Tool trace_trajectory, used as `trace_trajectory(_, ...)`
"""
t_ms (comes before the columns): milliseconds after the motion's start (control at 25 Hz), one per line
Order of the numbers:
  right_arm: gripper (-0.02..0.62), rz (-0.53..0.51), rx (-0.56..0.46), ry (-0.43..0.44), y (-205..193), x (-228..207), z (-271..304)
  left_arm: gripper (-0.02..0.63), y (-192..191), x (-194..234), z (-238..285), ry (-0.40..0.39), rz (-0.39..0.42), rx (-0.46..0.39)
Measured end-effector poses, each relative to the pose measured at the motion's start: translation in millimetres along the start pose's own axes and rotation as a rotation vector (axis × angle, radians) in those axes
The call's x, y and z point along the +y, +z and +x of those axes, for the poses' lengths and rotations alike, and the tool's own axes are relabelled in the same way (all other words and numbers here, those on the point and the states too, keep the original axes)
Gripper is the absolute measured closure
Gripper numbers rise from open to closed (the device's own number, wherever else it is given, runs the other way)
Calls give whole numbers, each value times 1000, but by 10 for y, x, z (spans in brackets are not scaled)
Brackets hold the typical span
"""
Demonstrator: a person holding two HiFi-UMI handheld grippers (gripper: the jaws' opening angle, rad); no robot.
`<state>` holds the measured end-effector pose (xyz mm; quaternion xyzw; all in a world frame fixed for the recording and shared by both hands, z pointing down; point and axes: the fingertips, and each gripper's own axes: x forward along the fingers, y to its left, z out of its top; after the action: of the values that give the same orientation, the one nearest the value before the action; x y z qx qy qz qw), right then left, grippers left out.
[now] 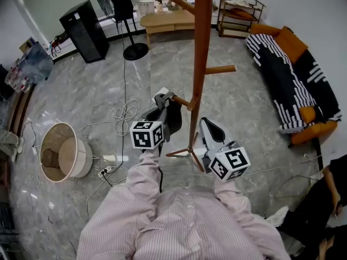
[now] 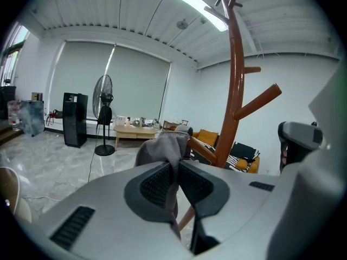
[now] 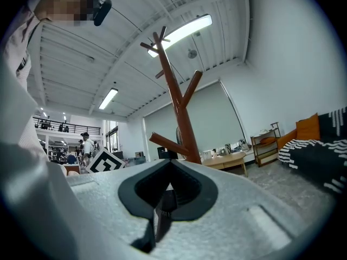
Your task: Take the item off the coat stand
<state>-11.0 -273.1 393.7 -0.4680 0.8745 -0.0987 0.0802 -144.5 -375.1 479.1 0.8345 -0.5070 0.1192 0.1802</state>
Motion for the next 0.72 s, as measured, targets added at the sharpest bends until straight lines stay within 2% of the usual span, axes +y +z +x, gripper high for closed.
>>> trace_trajectory(400, 591, 3, 7, -10, -122, 169, -10, 569, -81, 247, -124, 18, -64, -19)
trace_trajectory(720, 591, 14, 14, -24, -207, 198, -65, 569, -177, 330, -285, 40, -82, -29)
